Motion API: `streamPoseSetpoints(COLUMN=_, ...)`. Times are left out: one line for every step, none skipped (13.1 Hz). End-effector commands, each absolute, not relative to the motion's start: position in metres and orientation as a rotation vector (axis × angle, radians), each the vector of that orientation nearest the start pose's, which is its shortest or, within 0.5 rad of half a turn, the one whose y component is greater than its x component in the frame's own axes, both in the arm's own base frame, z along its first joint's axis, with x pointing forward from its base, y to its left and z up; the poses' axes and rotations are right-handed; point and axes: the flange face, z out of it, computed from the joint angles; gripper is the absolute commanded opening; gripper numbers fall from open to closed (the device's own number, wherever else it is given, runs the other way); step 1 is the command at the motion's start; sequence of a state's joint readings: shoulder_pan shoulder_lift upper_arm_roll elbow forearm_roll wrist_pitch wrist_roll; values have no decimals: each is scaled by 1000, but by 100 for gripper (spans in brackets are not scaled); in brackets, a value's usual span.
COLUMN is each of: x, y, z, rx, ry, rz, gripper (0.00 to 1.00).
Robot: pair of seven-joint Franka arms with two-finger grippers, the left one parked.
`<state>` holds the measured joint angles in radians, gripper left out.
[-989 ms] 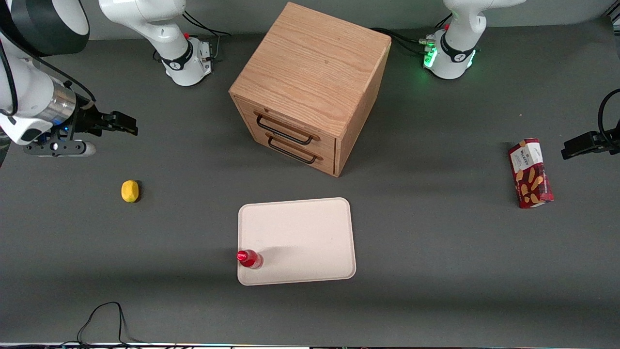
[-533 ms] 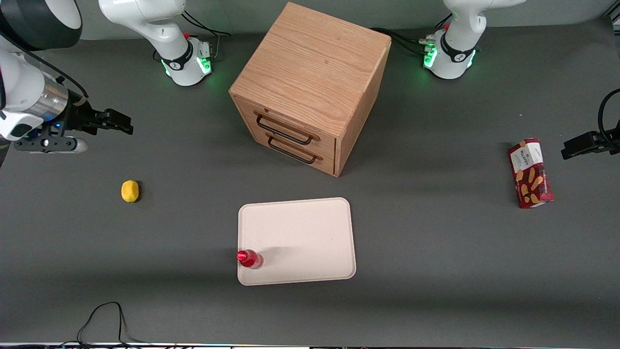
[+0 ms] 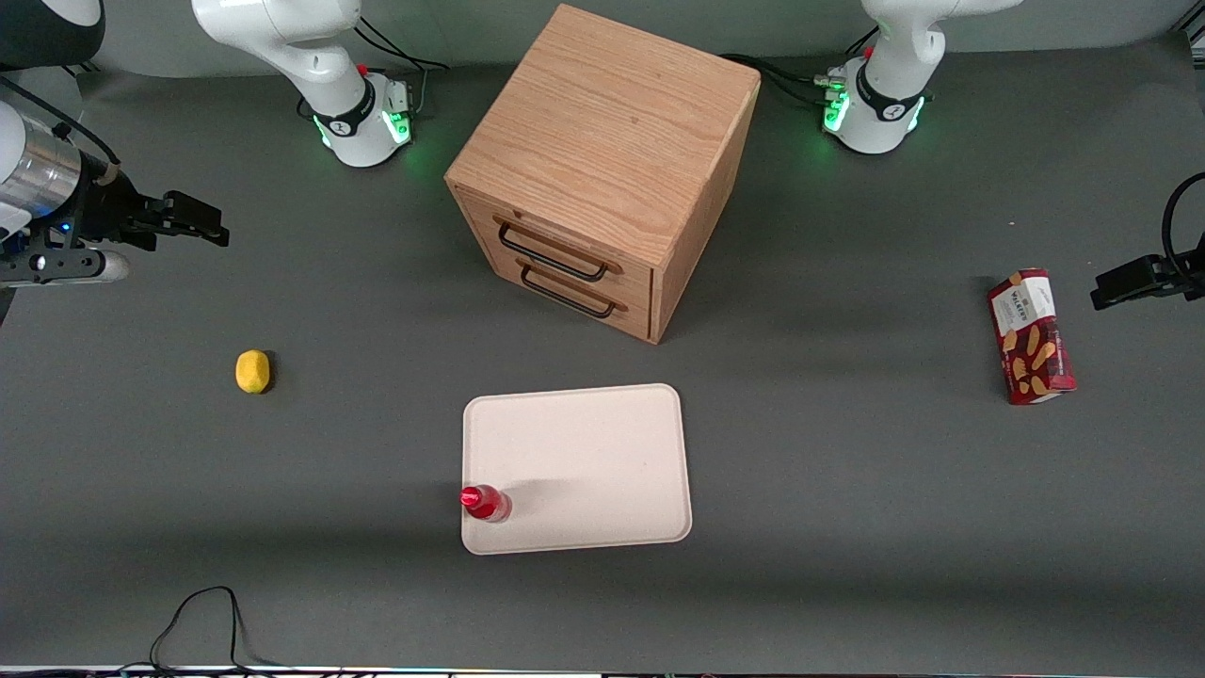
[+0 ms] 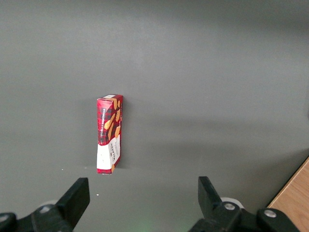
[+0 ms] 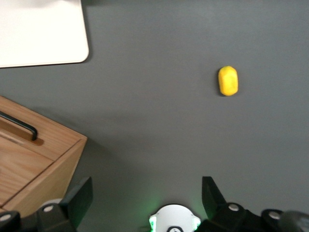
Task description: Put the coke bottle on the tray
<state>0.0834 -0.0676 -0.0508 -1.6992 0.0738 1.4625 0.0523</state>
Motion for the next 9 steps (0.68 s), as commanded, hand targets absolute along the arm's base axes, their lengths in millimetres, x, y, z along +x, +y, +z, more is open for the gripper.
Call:
streamPoseSetpoints(x=523, y=5, z=600, rx=-2977, ry=83, rz=265, gripper=100)
streamPoseSetpoints(x=524, y=9, z=603, rx=-2986, ry=69, rz=253, gripper=100)
streamPoseSetpoints(x=526, y=16, z=599, rx=-2992, ry=50, rz=266, gripper=100)
streamPoseSetpoints(x=527, y=19, z=599, rx=-3019, ry=29, rz=269, gripper=100)
streamPoseSetpoints(x=528, y=20, z=597, rx=-3047, ry=-1, rz=272, gripper=100)
streamPoseSetpoints(x=529, y=19, z=594, rx=-3053, ry=-10, rz=279, gripper=100)
streamPoseSetpoints(x=529, y=15, z=599, rx=-3056, ry=-1, rz=265, gripper=100)
streamPoseSetpoints(x=530, y=15, z=601, rx=-3069, ry=2, rz=259, gripper=100)
streamPoseSetpoints(x=529, y=13, z=603, rx=-3083, ry=5, rz=255, gripper=100)
